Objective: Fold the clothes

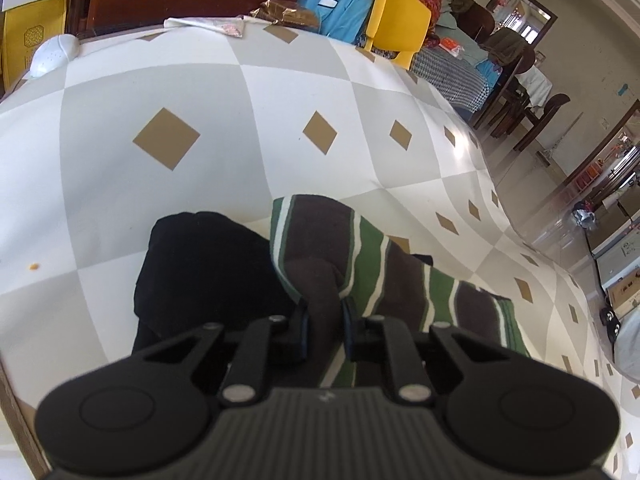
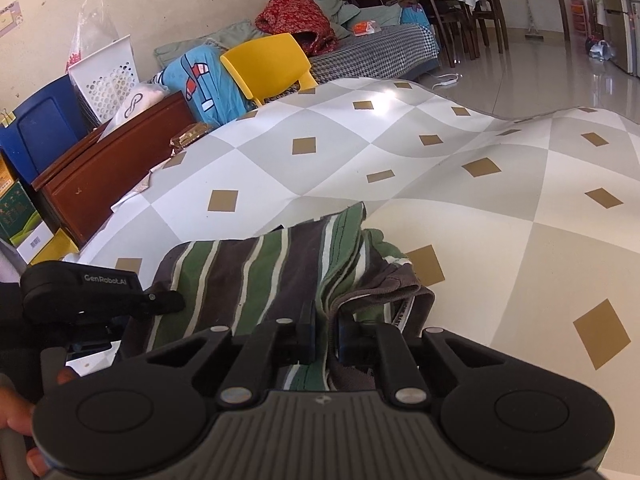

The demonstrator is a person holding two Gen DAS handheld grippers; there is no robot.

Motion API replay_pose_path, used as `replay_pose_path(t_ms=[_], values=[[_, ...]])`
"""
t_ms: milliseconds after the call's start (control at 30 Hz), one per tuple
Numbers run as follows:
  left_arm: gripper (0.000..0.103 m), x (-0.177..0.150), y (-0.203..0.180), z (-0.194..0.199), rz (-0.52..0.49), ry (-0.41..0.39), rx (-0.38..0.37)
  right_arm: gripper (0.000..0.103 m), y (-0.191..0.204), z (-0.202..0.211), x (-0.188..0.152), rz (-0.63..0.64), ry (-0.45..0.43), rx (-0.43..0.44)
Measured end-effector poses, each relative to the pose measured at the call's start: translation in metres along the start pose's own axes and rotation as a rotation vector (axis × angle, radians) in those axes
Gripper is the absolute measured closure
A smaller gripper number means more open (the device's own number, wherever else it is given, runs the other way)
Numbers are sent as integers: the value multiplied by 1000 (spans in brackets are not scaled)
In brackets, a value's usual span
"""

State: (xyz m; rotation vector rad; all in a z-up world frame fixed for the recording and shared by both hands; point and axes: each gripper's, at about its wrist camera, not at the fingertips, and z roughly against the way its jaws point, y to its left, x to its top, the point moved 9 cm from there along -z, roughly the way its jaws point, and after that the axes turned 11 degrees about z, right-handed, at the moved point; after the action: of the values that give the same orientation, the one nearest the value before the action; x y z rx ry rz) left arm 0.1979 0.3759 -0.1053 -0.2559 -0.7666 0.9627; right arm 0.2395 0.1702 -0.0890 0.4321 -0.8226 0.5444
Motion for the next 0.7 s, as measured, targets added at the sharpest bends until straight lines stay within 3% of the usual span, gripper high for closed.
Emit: replay_pose_path(t_ms=[267,400,500,567,600,700], values=[[90,12,-2,36,-19,-66,0,92,35,15,32,67,-79,47],[90,20,20,35,-13,-99,96,92,53,7,32,115,-77,42],[80,17,47,22,45,-72,187,89,51,3,23,117,-49,20],[70,11,70,12,134,-31,233,80,43,6,18,109,-42,-1],[61,11,77,14,162,-40,237,75,39,7,16,105,-39,-11],[57,21,76,28,132,-112,270,75,27,11,8,93,-29,-42]])
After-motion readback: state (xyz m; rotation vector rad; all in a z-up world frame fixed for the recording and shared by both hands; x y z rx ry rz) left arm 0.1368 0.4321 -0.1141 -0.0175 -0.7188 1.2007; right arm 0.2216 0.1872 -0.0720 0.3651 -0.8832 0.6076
